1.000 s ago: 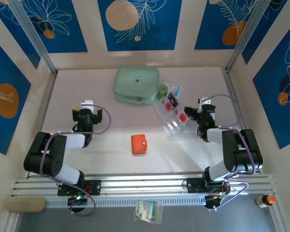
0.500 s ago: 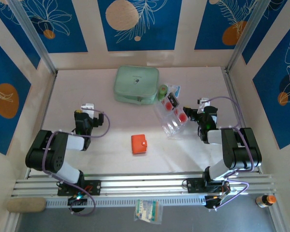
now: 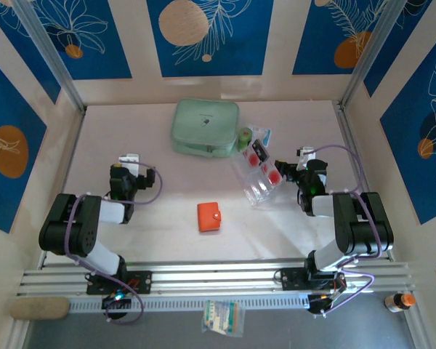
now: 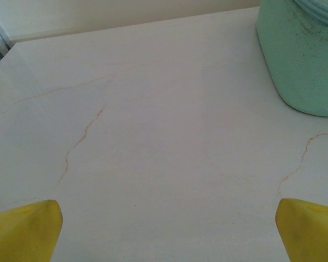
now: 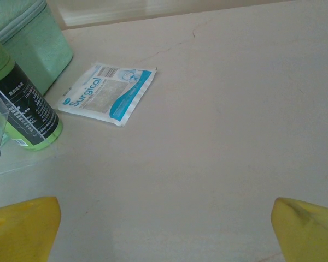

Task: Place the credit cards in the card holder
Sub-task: Reset both arms

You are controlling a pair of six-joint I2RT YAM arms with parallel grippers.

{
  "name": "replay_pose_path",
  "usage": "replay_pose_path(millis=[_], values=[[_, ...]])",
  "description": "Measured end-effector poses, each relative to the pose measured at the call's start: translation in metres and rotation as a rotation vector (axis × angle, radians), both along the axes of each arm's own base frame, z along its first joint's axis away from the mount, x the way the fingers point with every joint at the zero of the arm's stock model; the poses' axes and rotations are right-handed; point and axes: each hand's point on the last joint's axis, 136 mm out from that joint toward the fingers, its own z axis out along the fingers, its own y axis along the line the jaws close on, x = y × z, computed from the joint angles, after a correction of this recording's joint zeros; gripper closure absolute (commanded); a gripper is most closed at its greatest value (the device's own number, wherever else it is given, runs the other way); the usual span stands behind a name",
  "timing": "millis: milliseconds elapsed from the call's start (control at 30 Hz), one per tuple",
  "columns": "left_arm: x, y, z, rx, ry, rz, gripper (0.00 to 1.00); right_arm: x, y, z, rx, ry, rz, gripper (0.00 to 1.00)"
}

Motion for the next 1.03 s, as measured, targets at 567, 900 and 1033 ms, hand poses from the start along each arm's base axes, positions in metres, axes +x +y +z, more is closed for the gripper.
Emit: replay_pose_path(millis=[567, 900, 1033], values=[[0.0, -0.0043, 0.0, -0.008, 0.0, -0.023, 0.0, 0.0002, 0.0, 0.0004, 0.0, -0.002, 0.0, 0.01], [0.0, -0.0043, 0.0001, -0.009, 0.0, -0.023, 0.0, 0.0001, 0.0001, 0.0003, 0.001, -0.001, 0.0, 0.01], [0.0, -0.0043, 0.0001, -0.009, 0.0, -0.024, 0.0, 0.0002, 0.0002, 0.0005, 0.0, -0.002, 0.001, 0.01]])
